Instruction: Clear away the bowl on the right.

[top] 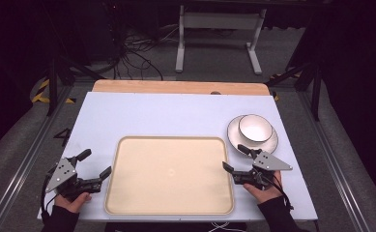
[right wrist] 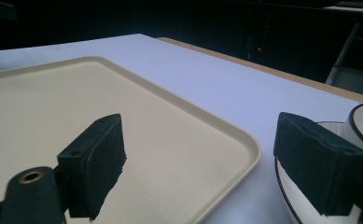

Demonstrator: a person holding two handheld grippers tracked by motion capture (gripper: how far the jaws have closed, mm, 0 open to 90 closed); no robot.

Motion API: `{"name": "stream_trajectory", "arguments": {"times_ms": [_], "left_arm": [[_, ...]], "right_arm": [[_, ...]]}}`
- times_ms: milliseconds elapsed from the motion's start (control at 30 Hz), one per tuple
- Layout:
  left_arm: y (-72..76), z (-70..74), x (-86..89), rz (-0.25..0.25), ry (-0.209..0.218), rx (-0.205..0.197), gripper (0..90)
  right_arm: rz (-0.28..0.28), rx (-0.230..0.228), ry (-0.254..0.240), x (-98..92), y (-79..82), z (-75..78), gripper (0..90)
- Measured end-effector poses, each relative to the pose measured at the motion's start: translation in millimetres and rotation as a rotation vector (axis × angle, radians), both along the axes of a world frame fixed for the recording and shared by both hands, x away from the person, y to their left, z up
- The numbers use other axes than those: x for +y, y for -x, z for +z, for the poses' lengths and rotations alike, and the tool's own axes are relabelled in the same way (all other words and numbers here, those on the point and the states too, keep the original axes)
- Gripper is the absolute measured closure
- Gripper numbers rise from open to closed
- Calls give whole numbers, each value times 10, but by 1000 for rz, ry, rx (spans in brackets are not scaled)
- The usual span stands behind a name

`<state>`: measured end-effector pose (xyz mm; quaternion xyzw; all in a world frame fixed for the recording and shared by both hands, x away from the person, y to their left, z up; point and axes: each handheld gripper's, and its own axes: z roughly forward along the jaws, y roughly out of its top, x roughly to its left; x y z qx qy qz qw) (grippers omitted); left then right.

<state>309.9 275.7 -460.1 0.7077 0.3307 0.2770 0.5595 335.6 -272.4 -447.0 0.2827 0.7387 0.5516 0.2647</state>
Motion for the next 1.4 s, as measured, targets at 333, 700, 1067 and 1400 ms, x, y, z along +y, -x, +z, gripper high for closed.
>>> {"name": "stream_trajectory", "arguments": {"times_ms": [333, 700, 1067, 1400], "left_arm": [[-1, 1, -1, 1, -2, 1, 65], [-1, 2, -2, 1, -4, 3, 66], [-2, 3, -3, 3, -5, 8, 66], [-3, 4, -3, 5, -8, 10, 66]], "right_arm": [[5, -4, -4, -8, 8, 10, 164], [8, -18, -8, -4, 1, 30, 164], [27, -73, -22, 7, 82, 232, 167], [46, -85, -33, 67, 111, 337, 167]]}}
